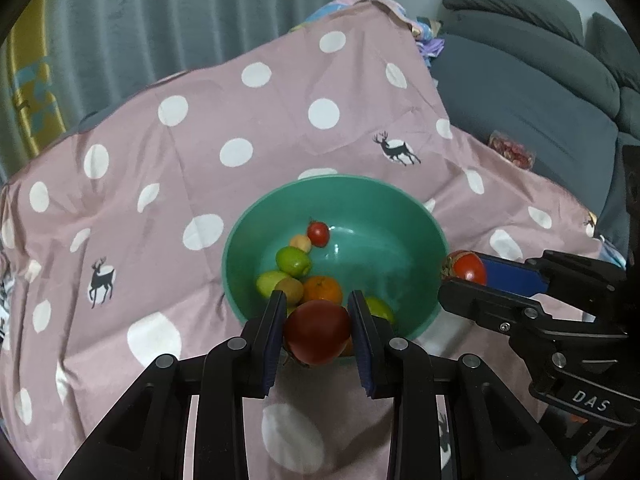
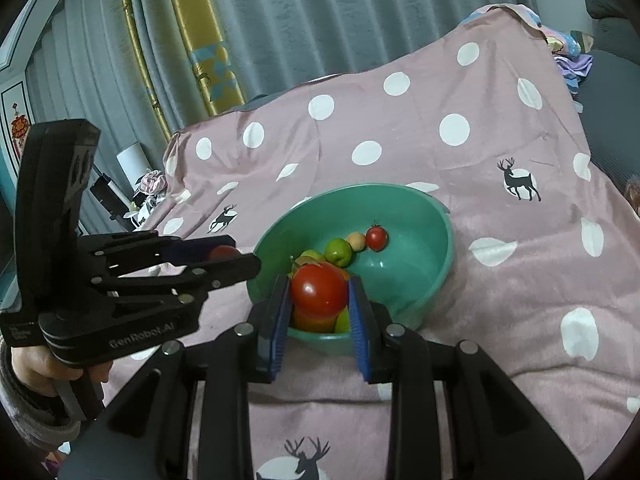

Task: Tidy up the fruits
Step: 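Carry both held tomatoes over the teal bowl, then lower both tomatoes into the teal bowl and open both tools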

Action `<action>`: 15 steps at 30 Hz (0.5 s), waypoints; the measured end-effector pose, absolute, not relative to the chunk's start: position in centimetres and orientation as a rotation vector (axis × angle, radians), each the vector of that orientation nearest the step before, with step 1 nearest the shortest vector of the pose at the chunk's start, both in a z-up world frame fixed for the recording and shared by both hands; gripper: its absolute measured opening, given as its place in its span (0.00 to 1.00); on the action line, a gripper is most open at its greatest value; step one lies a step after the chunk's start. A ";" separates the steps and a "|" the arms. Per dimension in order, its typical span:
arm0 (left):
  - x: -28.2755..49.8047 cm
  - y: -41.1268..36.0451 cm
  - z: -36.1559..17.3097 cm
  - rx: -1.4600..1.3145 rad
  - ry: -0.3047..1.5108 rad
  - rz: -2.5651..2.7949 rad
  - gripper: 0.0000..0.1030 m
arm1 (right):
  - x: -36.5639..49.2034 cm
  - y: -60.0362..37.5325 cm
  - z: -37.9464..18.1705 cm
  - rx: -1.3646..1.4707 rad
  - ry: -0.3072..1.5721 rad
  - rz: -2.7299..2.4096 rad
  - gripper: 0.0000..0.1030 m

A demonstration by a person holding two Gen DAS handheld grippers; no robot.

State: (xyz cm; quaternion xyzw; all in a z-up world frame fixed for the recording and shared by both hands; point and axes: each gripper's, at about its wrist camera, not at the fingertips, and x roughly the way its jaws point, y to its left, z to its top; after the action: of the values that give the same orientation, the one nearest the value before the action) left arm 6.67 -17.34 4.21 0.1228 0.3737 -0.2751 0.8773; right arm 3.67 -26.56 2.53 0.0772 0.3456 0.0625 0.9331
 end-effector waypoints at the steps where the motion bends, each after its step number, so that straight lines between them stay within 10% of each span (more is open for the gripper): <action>1: 7.0 -17.6 3.9 0.264 0.788 -0.573 0.31 | 3.7 -26.6 2.5 0.157 0.708 0.129 0.29; 15: 10.5 -19.7 0.6 0.310 0.865 -0.534 0.31 | 7.5 -27.8 0.1 0.165 0.771 0.111 0.29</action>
State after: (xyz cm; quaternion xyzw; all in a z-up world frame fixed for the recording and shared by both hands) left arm 10.51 -19.72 0.56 0.1477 0.4125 -0.2545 0.8621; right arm 7.51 -27.77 0.11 0.0806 0.3755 0.0539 0.9218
